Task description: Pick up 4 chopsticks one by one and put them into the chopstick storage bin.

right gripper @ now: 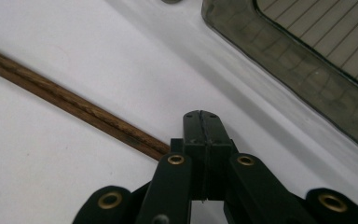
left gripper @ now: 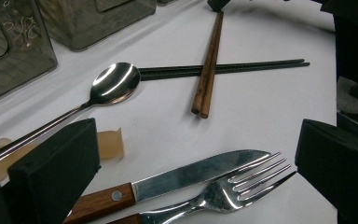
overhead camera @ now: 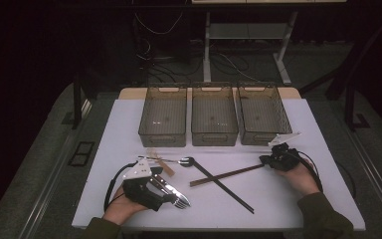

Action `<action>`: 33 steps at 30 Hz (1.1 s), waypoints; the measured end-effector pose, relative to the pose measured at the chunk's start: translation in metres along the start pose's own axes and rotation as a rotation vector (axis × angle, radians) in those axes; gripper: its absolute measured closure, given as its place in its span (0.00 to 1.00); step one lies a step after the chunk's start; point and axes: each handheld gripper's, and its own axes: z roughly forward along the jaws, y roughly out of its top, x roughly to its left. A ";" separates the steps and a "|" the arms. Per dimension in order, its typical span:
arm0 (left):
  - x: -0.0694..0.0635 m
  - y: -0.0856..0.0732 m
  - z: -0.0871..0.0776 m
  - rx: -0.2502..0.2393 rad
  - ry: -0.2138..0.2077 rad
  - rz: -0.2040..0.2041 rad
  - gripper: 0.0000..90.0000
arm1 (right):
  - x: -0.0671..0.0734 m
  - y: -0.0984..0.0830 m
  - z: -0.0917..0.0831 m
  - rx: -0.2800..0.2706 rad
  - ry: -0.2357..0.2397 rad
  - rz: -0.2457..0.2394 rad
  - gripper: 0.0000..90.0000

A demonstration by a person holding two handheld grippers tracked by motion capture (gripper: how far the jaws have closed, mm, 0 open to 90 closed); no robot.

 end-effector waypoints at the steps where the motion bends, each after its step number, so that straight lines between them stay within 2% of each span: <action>1: 0.000 0.000 0.000 0.000 0.000 0.000 0.00 | 0.000 -0.001 -0.001 0.000 0.000 -0.001 1.00; 18: 0.000 0.000 0.000 0.001 0.001 0.000 0.00 | 0.012 -0.014 -0.013 0.018 0.010 -0.038 1.00; 25: 0.000 0.000 0.000 -0.001 0.000 0.000 0.00 | 0.011 -0.015 -0.015 0.004 0.011 -0.046 0.99; 28: 0.000 0.000 0.000 0.001 -0.001 -0.001 0.00 | 0.011 -0.011 -0.019 -0.039 0.063 -0.037 0.91; 29: 0.000 0.000 0.000 0.001 -0.001 -0.001 0.00 | 0.011 -0.010 -0.020 -0.057 0.075 -0.049 0.88; 31: 0.000 0.000 0.000 0.001 -0.001 -0.002 0.00 | 0.014 -0.006 -0.022 -0.100 0.130 -0.056 0.81; 32: 0.000 0.000 0.001 0.000 -0.001 -0.002 0.00 | 0.018 -0.003 -0.022 -0.127 0.192 -0.072 0.74; 33: 0.000 0.000 0.001 0.000 -0.001 -0.002 0.00 | 0.018 -0.003 -0.022 -0.127 0.192 -0.072 0.74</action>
